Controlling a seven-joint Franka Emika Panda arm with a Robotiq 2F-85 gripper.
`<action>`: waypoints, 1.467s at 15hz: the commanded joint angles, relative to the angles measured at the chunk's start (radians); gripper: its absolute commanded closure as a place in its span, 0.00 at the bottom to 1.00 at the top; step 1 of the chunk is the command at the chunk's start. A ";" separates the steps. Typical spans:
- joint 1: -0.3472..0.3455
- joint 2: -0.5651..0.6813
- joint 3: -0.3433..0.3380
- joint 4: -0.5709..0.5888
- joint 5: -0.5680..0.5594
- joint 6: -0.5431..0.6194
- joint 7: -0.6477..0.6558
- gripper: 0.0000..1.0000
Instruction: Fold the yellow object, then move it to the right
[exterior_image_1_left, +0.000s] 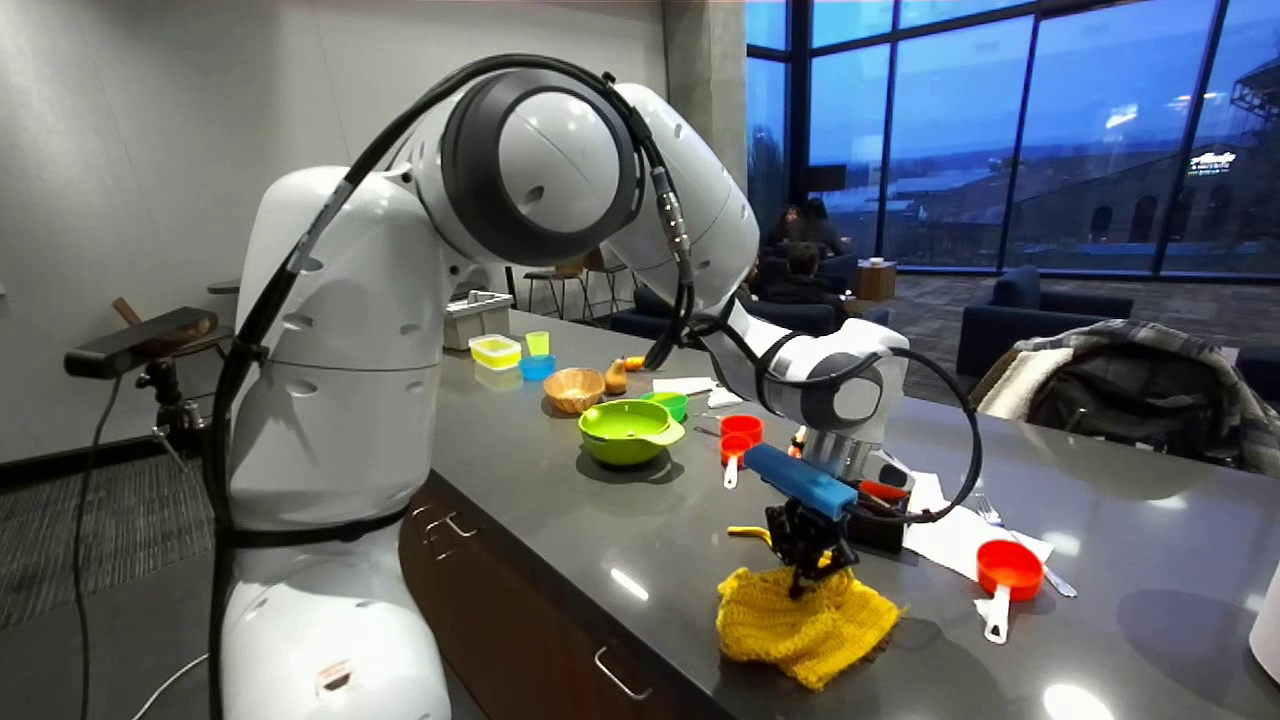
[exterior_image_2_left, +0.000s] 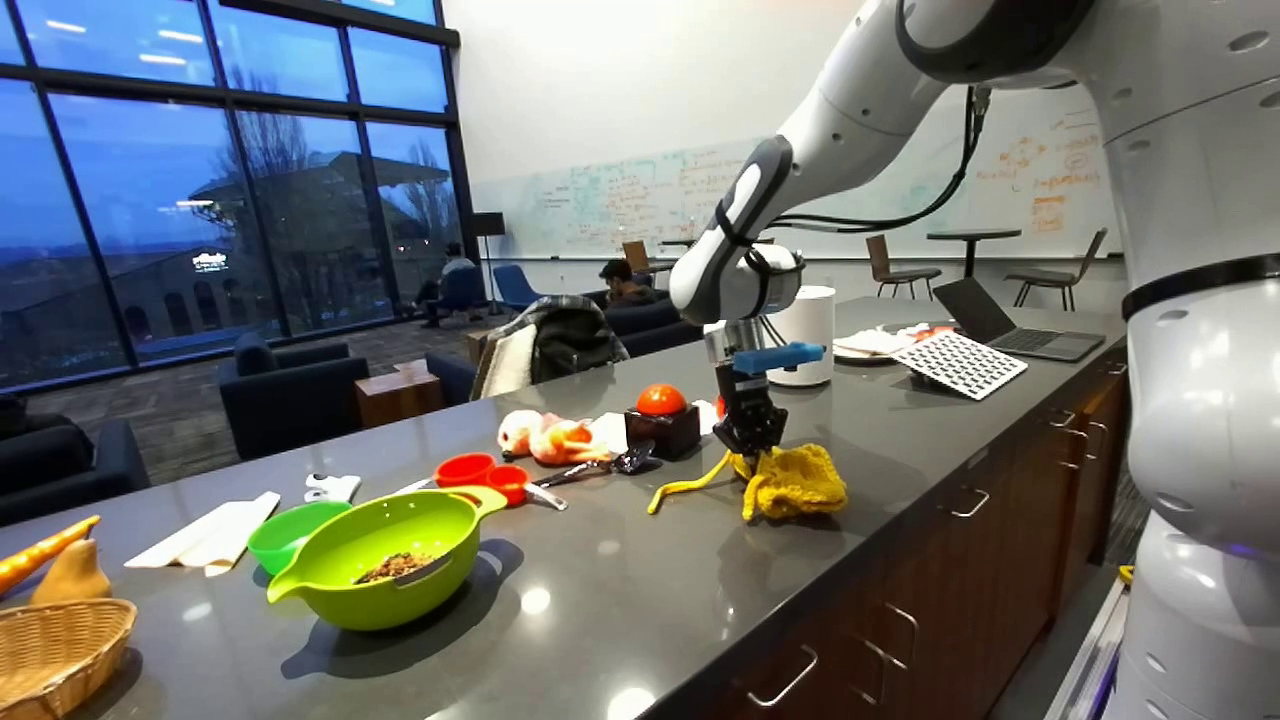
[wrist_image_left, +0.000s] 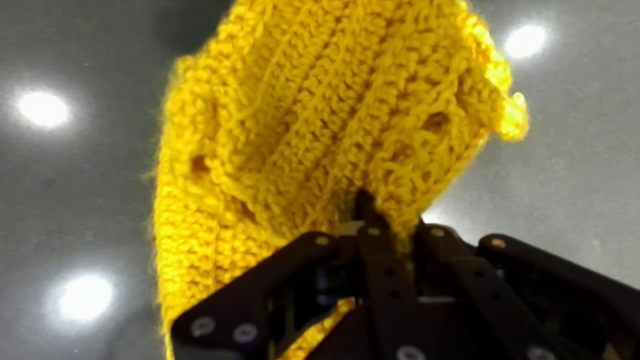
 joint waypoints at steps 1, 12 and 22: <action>-0.015 -0.026 -0.014 -0.009 -0.029 -0.008 -0.009 0.97; -0.033 -0.016 -0.057 0.027 -0.168 -0.034 -0.011 0.97; -0.043 -0.016 -0.054 0.037 -0.148 -0.029 -0.015 0.97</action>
